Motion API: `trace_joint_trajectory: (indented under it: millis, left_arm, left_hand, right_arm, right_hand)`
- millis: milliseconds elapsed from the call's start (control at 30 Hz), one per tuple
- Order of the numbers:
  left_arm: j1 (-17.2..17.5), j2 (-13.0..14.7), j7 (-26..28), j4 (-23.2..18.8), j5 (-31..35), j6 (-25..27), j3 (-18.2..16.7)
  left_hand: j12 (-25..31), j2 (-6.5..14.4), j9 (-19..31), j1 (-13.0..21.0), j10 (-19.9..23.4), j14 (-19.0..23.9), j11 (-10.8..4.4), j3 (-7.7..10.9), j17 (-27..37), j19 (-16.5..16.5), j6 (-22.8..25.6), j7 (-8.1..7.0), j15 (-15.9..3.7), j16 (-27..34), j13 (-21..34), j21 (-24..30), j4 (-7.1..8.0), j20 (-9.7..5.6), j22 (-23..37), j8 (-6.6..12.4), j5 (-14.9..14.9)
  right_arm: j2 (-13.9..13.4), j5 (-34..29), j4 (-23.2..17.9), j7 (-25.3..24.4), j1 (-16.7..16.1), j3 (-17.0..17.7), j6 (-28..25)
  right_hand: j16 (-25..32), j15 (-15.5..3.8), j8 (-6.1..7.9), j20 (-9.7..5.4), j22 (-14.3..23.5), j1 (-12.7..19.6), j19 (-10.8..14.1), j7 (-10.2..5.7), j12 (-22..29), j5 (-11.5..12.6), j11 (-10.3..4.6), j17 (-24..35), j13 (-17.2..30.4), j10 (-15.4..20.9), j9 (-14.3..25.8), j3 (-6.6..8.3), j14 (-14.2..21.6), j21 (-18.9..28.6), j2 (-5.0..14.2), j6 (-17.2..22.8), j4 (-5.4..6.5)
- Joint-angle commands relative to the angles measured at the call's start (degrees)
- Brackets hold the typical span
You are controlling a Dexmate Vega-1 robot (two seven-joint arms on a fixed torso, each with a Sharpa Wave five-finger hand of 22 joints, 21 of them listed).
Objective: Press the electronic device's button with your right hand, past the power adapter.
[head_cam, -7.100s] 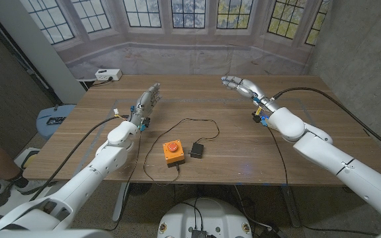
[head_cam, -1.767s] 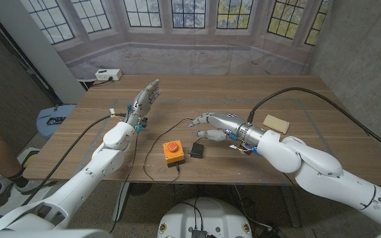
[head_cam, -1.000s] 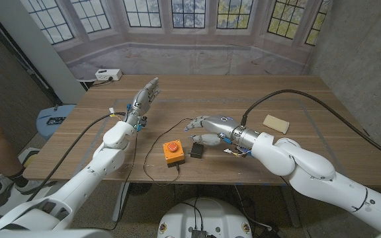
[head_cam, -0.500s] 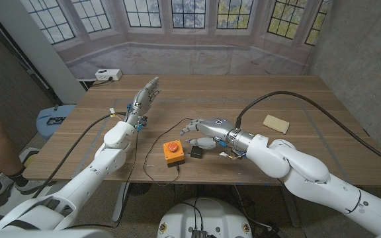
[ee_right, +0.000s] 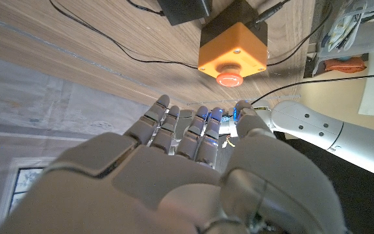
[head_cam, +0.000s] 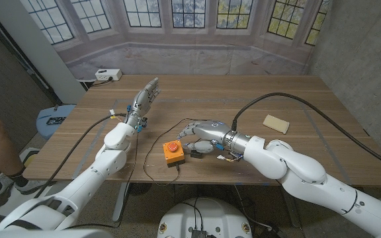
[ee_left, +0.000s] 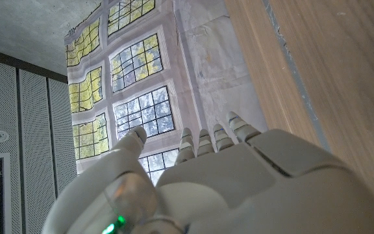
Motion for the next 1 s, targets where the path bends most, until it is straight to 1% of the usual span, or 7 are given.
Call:
trace_joint_trajectory:
  millis: [33,333,767,900,1000]
  left_arm:
    - [0.1,-0.6,0.0,0.6,0.1,-0.7,0.2]
    - [-0.2,-0.9,-0.5,1.1,0.1,-1.0,0.4]
    - [-0.4,-1.1,-0.7,1.8,0.0,-1.2,0.5]
    - [-0.2,-1.0,-0.5,1.6,0.1,-1.1,0.5]
    - [-0.1,-0.9,-0.5,1.4,0.1,-0.9,0.5]
  left_hand:
    - [0.4,0.1,0.3,-0.5,0.1,0.0,0.34,0.09,0.2,0.3,0.2,0.04,0.69,0.1,0.0,0.3,-0.16,0.31,0.3,0.10,0.0]
    - [0.4,0.1,0.3,-0.6,0.1,0.0,0.31,0.15,0.2,0.3,0.2,0.01,0.63,0.1,0.0,0.3,-0.20,0.33,0.3,0.09,0.0]
    - [0.4,0.1,0.3,-0.7,0.1,0.0,0.31,0.26,0.2,0.3,0.2,0.01,0.64,0.1,0.0,0.3,-0.28,0.36,0.3,0.10,0.0]
    - [0.4,0.1,0.3,-0.7,0.1,0.0,0.28,0.29,0.2,0.3,0.2,0.03,0.67,0.1,0.0,0.3,-0.31,0.35,0.3,0.10,0.0]
    - [0.4,0.1,0.3,-0.8,0.1,0.0,0.35,0.32,0.2,0.3,0.3,0.05,0.67,0.1,0.0,0.3,-0.33,0.37,0.3,0.10,0.0]
  right_arm:
    - [1.2,-2.5,1.0,2.0,1.2,-1.4,1.6]
    - [2.8,-3.1,2.4,2.5,2.4,-2.3,2.9]
    - [4.1,-4.5,3.9,3.4,4.0,-3.4,3.6]
    - [4.5,-5.9,4.4,3.5,4.4,-4.0,3.7]
    - [4.8,-5.8,5.0,3.6,4.8,-4.2,4.3]
  right_hand:
    - [-0.1,-2.42,0.00,-1.52,0.1,0.8,-0.1,-0.57,-0.2,0.4,-0.32,0.2,0.1,0.3,0.1,0.44,0.6,0.0,0.05,0.0,0.03]
    - [-0.2,-2.58,-0.04,-1.57,0.1,1.6,-0.1,-0.78,-0.2,0.3,-0.38,0.3,0.1,0.3,0.1,0.64,0.6,0.0,0.04,0.0,0.13]
    - [-0.2,-2.68,-0.06,-1.60,0.1,2.1,-0.1,-0.79,-0.2,0.1,-0.40,0.3,0.1,0.4,0.1,0.71,0.6,0.0,-0.05,0.1,0.25]
    - [-0.1,-2.65,-0.07,-1.59,0.1,2.2,-0.1,-0.82,-0.2,0.1,-0.40,0.4,0.1,0.3,0.1,0.67,0.7,0.0,-0.02,0.1,0.40]
    - [-0.1,-2.63,-0.07,-1.60,0.1,2.1,-0.1,-0.88,-0.2,0.0,-0.40,0.4,0.1,0.4,0.1,0.56,0.7,0.0,-0.06,0.1,0.58]
